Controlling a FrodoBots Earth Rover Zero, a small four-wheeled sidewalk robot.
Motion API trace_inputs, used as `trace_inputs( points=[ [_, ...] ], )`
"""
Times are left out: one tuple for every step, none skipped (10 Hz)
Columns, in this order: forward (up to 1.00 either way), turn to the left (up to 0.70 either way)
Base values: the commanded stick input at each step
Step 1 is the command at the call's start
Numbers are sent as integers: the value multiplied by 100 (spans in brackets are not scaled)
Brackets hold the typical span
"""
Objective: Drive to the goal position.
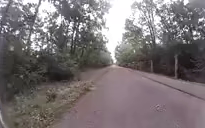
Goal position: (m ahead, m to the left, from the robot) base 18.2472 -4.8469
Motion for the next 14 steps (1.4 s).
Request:
trace_inputs(
  points=[
    [70, 0],
    [70, 0],
    [70, 0],
    [70, 0],
    [70, 0],
    [70, 0],
    [70, 0],
    [70, 0],
    [70, 0],
    [70, 0],
    [70, 0],
    [70, 0],
    [70, 0],
    [70, 0]
  ],
)
